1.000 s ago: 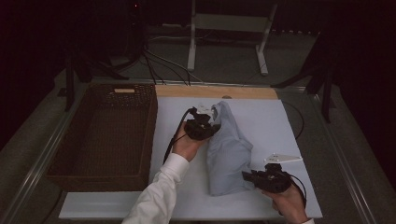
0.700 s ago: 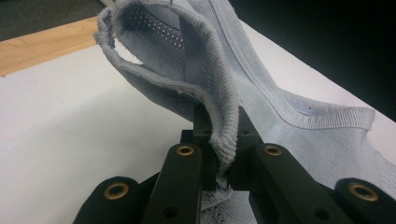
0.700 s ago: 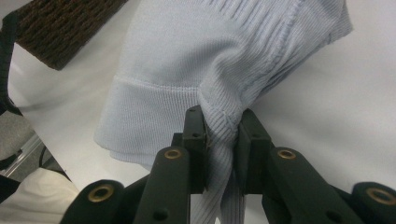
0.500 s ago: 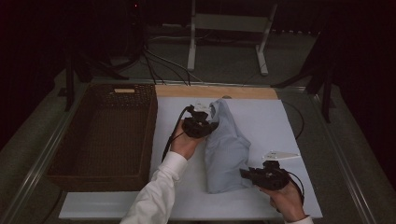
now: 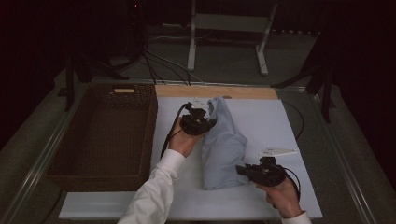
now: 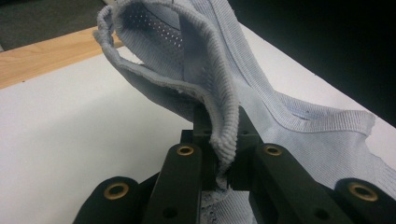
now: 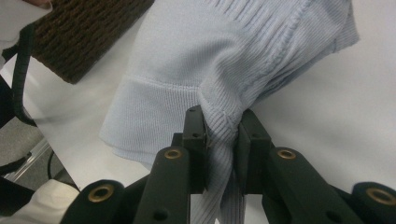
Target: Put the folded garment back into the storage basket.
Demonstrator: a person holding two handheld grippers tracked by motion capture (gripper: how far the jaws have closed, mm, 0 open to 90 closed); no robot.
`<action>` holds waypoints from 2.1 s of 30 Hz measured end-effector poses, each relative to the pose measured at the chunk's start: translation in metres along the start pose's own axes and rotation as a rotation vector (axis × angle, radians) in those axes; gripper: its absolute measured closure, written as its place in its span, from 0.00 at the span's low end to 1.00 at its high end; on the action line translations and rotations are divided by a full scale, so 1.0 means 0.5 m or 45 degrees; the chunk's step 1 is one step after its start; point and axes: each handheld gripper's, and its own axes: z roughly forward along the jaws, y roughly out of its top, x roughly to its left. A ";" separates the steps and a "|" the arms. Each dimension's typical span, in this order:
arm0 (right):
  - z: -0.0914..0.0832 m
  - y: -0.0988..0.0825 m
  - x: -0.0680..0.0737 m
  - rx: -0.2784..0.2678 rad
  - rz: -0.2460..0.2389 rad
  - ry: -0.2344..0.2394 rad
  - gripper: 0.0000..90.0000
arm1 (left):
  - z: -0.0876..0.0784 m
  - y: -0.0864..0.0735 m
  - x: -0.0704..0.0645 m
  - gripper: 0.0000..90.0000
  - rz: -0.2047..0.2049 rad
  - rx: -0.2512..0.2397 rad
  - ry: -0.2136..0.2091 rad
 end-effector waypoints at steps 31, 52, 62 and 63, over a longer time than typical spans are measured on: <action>0.029 0.056 0.028 -0.019 -0.017 0.048 0.86 | -0.025 0.009 0.027 0.95 -0.019 -0.018 0.026; 0.040 0.098 0.046 -0.074 0.001 0.096 0.86 | -0.049 0.019 0.038 0.95 -0.014 -0.042 0.052; 0.048 0.118 0.054 -0.090 -0.007 0.106 0.86 | -0.057 0.023 0.042 0.95 -0.019 -0.054 0.060; 0.049 0.120 0.055 -0.093 -0.005 0.107 0.86 | -0.058 0.023 0.042 0.95 -0.020 -0.054 0.060</action>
